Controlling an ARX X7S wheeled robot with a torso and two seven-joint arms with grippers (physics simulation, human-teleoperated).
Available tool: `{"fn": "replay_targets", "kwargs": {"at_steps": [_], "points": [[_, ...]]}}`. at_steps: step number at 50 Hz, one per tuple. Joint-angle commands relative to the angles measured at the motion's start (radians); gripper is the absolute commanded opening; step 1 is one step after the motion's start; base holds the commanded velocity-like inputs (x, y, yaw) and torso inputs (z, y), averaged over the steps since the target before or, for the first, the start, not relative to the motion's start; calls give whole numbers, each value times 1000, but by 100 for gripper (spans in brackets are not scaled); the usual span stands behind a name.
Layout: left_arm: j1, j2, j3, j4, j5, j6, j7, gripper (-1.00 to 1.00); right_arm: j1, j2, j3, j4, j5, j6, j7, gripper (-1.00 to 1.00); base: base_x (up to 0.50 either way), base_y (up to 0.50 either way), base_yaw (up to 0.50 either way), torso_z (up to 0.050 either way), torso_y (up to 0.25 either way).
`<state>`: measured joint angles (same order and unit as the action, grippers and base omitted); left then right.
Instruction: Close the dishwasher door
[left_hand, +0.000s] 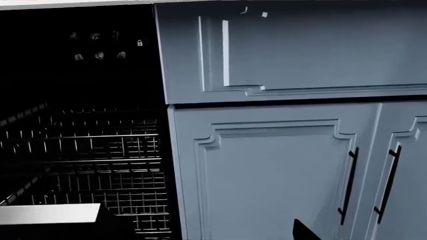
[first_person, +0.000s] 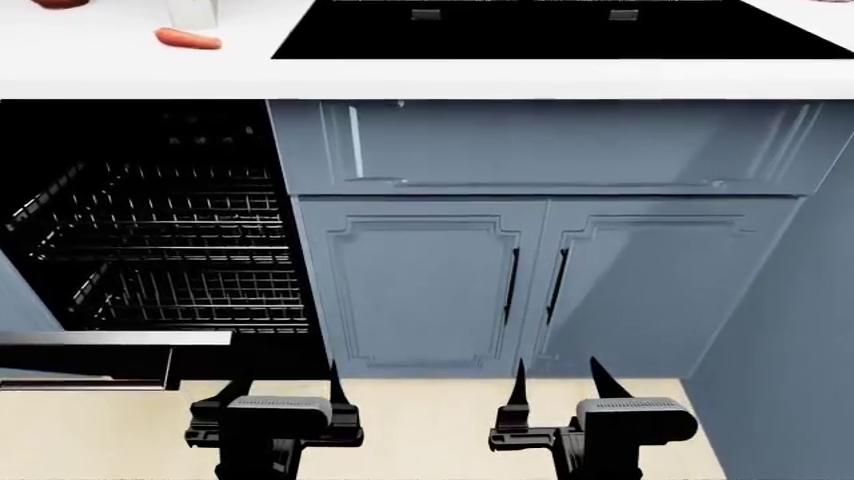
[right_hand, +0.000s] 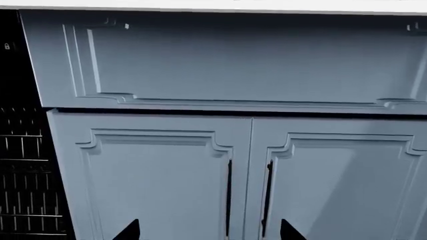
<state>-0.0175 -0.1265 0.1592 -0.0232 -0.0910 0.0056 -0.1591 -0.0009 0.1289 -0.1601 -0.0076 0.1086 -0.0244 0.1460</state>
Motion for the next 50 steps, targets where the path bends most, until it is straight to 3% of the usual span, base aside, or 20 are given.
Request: {"fn": "replay_targets", "kwargs": {"at_steps": [1, 50], "points": [[-2, -9, 10, -1, -7, 2, -10, 100, 1, 8, -11, 2, 6, -3, 10, 100, 0, 0, 0, -50, 0], [-2, -36, 47, 0, -29, 9, -44, 100, 5, 34, -50, 4, 25, -16, 45, 100, 0, 0, 0, -50, 0]]}}
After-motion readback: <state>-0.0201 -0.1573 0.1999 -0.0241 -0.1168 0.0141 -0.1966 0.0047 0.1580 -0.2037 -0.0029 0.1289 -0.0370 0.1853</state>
